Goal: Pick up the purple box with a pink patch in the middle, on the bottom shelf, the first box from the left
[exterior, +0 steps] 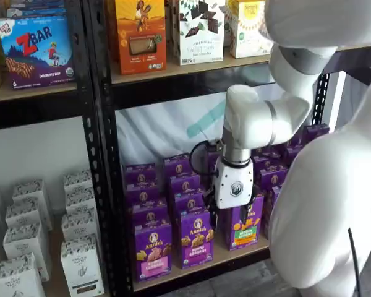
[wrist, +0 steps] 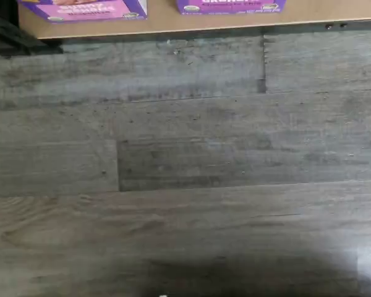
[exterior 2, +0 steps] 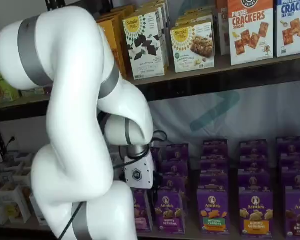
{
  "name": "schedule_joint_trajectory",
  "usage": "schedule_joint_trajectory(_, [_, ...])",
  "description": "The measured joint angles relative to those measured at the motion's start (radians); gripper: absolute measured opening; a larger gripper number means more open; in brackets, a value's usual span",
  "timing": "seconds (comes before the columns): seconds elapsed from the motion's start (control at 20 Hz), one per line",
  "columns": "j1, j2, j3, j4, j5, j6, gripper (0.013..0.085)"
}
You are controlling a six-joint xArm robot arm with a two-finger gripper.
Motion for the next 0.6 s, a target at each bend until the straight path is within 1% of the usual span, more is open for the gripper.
schedule_joint_trajectory(0.05, [0.005,0.027,0.001,-0.020,-0.034,0.019,0.0850])
schedule_joint_trajectory(0.3, [0.019,0.122,-0.009,-0.037,-0.119,0.043,0.0850])
schedule_joint_trajectory(0.4, [0.023,0.170,-0.010,-0.109,-0.187,0.110,0.0850])
schedule_joint_trajectory(0.45, [0.026,0.193,-0.010,-0.123,-0.221,0.125,0.0850])
schedule_joint_trajectory(0.6, [0.039,0.252,-0.027,-0.104,-0.265,0.119,0.0850])
